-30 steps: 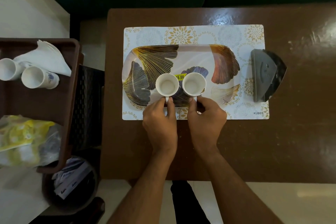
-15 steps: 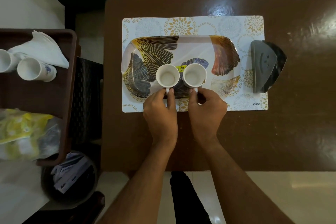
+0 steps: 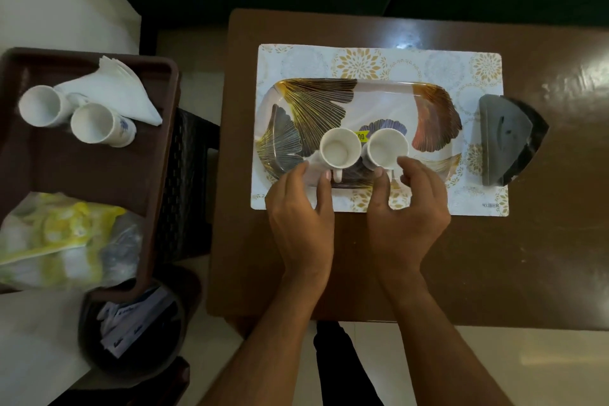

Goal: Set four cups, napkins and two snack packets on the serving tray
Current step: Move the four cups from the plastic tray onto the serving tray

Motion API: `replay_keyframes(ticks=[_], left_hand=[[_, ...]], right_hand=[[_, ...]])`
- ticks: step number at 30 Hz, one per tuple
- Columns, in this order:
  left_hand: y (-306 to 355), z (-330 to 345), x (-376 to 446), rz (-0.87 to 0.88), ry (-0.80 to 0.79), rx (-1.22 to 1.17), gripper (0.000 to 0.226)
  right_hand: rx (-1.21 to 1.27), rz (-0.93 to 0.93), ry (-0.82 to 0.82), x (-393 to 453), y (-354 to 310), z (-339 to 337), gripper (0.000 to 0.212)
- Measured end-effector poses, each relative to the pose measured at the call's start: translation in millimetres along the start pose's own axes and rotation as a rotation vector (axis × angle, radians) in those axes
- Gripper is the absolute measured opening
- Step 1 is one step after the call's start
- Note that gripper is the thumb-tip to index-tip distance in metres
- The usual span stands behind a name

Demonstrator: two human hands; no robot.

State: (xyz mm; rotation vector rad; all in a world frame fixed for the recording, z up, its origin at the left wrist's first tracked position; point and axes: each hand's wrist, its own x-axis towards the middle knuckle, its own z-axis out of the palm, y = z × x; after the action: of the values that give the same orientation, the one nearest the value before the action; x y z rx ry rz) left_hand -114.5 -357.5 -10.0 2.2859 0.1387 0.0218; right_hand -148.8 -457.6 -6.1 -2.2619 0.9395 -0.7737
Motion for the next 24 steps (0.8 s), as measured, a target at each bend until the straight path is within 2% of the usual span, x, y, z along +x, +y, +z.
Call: replay_keyframes(ticks=[2, 6, 10, 17, 24], left_hand=[[-5.7, -16.5, 12.9, 0.022, -0.011, 0.017, 0.046], [-22.4, -56.9, 49.1, 0.115, -0.023, 0.067, 0.044], [-48.4, -104.2, 94.2, 0.15, 0.06, 0.095, 0.04], [-111.6, -184.5, 167.8, 0.122, 0.166, 0.154, 0.039], [-167.0, -224.9, 214.2, 0.106, 0.187, 0.182, 0.036]], right_hand=[[0.021, -0.072, -0.031, -4.8, -19.9, 8.1, 0.029], [0.074, -0.203, -0.156, -17.4, -63.1, 37.7, 0.03], [0.096, -0.291, -0.255, -31.0, -110.6, 75.1, 0.03], [0.08, -0.331, -0.426, -58.9, -194.5, 150.9, 0.027], [0.115, -0.37, -0.532, -80.3, -243.5, 219.3, 0.028]])
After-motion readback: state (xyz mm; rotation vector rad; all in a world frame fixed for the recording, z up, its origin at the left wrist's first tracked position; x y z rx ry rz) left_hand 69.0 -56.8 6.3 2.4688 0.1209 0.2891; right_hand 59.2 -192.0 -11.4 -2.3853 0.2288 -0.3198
